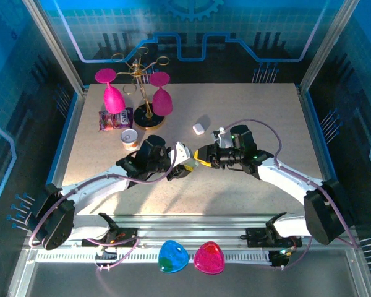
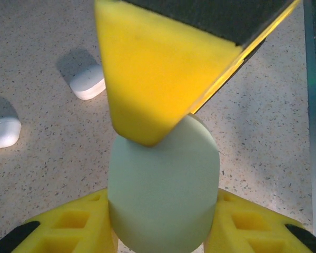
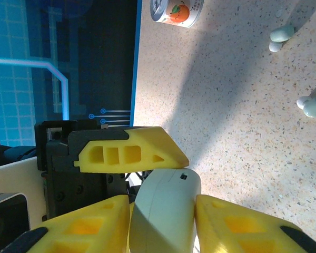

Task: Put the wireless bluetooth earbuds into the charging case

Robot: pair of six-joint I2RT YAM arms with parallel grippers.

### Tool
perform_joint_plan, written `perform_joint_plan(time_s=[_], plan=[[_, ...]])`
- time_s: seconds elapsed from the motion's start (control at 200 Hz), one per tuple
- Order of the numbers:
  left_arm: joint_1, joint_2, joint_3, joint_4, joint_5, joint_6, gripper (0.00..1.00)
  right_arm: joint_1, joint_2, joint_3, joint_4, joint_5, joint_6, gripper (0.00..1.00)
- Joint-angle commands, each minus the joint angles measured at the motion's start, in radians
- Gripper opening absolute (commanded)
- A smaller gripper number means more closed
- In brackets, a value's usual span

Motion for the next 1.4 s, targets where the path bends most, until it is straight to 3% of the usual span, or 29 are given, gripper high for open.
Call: perform_joint_plan(time_s=[0.0, 0.205, 0.28, 0.345, 0.505, 0.65, 0.961, 1.186, 1.396], plan=[[-0.004, -0.017, -0.007, 0.037, -0.006, 0.009, 0.39, 0.016, 0.015, 0.001, 0.036, -0.028, 0.007, 0.34], [-0.005, -0.020, -0.014, 0.052, -0.030, 0.005, 0.44, 0.013, 0.001, -0.015, 0.064, -0.020, 0.029, 0.20], [-0.005, -0.024, -0.023, 0.073, -0.037, -0.008, 0.63, 0.006, -0.013, -0.022, 0.082, -0.019, 0.044, 0.19], [-0.003, -0.034, -0.039, 0.113, -0.048, -0.041, 0.74, -0.007, -0.025, -0.030, 0.109, -0.032, 0.062, 0.19], [0.034, -0.086, -0.168, 0.417, 0.048, -0.165, 0.86, -0.049, -0.067, -0.060, 0.202, -0.076, 0.119, 0.20], [0.085, -0.080, -0.291, 0.803, 0.131, -0.329, 0.88, -0.078, -0.103, -0.108, 0.395, -0.136, 0.249, 0.21], [0.090, 0.083, -0.345, 1.357, 0.180, -0.547, 0.94, -0.092, -0.116, -0.150, 0.807, -0.149, 0.552, 0.17], [0.082, 0.109, -0.289, 1.360, 0.206, -0.544, 0.88, -0.093, -0.143, -0.144, 0.864, -0.123, 0.616, 0.16], [0.073, 0.104, -0.250, 1.359, 0.212, -0.561, 0.77, -0.085, -0.131, -0.158, 0.936, -0.093, 0.670, 0.16]])
